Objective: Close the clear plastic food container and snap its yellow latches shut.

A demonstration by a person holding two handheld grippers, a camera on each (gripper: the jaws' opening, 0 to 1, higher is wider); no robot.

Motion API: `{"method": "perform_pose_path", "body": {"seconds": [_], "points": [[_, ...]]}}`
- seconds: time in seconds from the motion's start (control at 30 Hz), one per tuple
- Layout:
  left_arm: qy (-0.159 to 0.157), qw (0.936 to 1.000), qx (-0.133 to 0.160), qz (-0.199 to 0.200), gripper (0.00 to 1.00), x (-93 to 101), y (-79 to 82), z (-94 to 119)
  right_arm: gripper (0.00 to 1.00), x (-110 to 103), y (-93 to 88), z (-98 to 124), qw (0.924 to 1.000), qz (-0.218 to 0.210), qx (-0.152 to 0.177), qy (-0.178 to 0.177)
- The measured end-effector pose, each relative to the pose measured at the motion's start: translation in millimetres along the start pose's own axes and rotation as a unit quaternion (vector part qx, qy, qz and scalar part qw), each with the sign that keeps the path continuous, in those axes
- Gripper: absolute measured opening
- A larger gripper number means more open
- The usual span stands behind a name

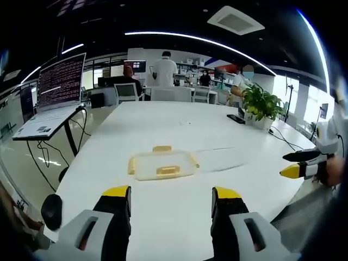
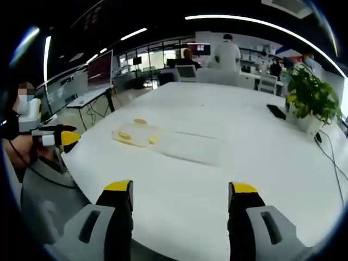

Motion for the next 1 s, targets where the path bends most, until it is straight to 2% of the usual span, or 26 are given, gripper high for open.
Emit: {"method": "perform_pose_path", "body": {"seconds": [1.0], "points": [[-0.010,0.9996,-0.026,-0.011,0.55,4.5,-10.9,-16.5,0.67,7.5,1.2,-16.5,0.9999,-0.016,-0.005,0.001]]}}
Point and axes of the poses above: the point that each gripper's makers call its tool centre point, and the gripper's own axes: z roughly backward along the fingers, x roughly to its right, y roughly out of its top, the point moved 2 cm from there along z, roughly backward along the fingers, and after that the axes turned 12 degrees about y, right-handed, at the moved point
